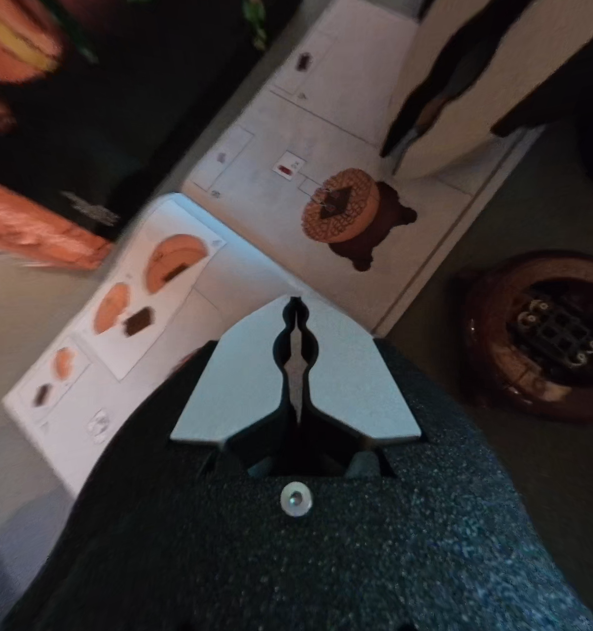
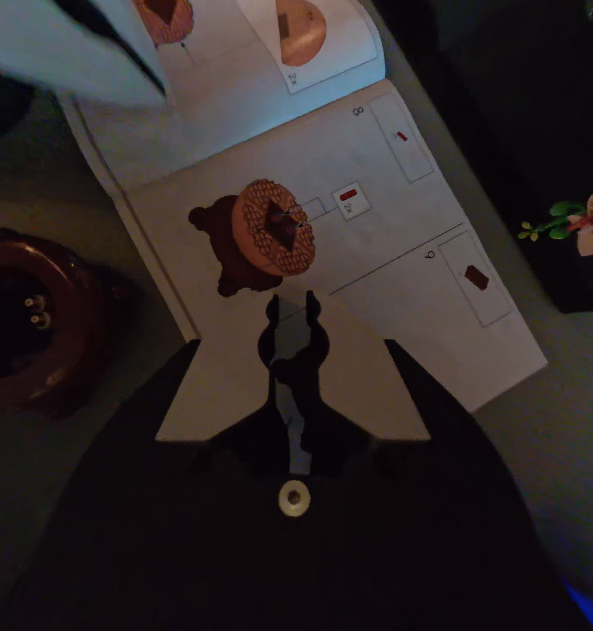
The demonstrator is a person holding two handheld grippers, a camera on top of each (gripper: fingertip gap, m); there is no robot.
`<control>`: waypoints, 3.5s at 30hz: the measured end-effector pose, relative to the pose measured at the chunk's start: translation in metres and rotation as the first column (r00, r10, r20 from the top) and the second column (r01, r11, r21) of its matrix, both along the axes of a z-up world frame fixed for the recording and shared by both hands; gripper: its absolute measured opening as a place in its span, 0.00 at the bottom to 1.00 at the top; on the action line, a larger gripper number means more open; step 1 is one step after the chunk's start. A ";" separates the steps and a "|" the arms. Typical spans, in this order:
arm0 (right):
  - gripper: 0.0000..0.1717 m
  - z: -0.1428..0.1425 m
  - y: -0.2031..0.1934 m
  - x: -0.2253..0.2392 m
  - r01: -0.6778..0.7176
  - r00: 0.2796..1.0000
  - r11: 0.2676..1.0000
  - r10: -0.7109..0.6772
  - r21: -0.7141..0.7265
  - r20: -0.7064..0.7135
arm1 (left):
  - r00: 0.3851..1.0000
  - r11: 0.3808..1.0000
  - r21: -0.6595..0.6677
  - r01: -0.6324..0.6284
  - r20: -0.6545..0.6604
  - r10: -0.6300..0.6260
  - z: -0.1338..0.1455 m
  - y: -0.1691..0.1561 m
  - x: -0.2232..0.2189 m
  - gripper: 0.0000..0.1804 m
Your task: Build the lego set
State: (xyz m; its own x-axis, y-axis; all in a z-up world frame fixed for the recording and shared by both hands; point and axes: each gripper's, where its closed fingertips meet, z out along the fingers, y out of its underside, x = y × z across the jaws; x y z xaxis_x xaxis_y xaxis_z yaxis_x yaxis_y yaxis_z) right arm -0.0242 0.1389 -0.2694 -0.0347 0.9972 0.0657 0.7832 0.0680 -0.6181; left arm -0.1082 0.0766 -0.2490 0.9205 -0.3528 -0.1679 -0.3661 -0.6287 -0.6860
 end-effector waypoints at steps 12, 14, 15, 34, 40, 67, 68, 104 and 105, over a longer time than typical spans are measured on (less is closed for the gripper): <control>0.67 0.018 -0.128 0.022 -0.271 0.963 0.956 0.270 -0.116 -0.022 | 0.982 0.988 0.152 0.016 0.185 -0.044 0.039 -0.101 -0.002 0.22; 0.66 0.002 -0.126 0.019 -0.287 0.955 0.957 0.289 -0.054 0.058 | 0.990 0.992 0.127 0.015 0.140 -0.033 0.029 -0.107 -0.001 0.23; 0.64 -0.002 -0.129 0.016 -0.302 0.950 0.952 0.305 -0.053 0.073 | 0.992 0.993 0.114 0.018 0.124 -0.032 0.025 -0.108 -0.001 0.23; 0.59 0.017 0.005 -0.063 -0.515 0.857 0.857 0.515 0.006 0.011 | 0.945 0.976 0.174 -0.133 0.319 0.072 0.034 -0.120 0.041 0.40; 0.67 -0.001 0.006 -0.065 -0.522 0.853 0.853 0.522 0.021 0.021 | 0.962 0.984 0.161 -0.080 0.269 0.034 0.031 -0.114 0.051 0.40; 0.02 0.245 0.090 0.233 0.393 0.723 0.877 -0.109 0.275 -0.683 | 0.906 0.860 0.505 -0.069 0.392 -0.157 0.086 -0.028 0.069 0.04; 0.04 0.236 0.093 0.232 0.381 0.746 0.882 -0.116 0.278 -0.656 | 0.917 0.863 0.501 -0.067 0.372 -0.144 0.083 -0.027 0.068 0.05; 0.08 0.086 0.233 0.246 0.160 0.952 0.955 -0.216 0.250 0.216 | 0.925 0.918 0.292 -0.269 0.343 0.162 0.044 -0.037 -0.003 0.19; 0.08 0.075 0.239 0.243 0.157 0.933 0.947 -0.236 0.281 0.272 | 0.928 0.920 0.286 -0.269 0.332 0.168 0.043 -0.037 -0.003 0.19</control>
State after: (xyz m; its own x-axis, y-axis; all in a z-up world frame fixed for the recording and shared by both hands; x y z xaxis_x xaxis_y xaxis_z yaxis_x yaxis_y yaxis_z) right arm 0.2190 0.3783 -0.1948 0.1031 0.9378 0.3317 0.9414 0.0156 -0.3369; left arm -0.1109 0.0399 -0.2063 0.9924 -0.1104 0.0536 0.0055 -0.3965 -0.9180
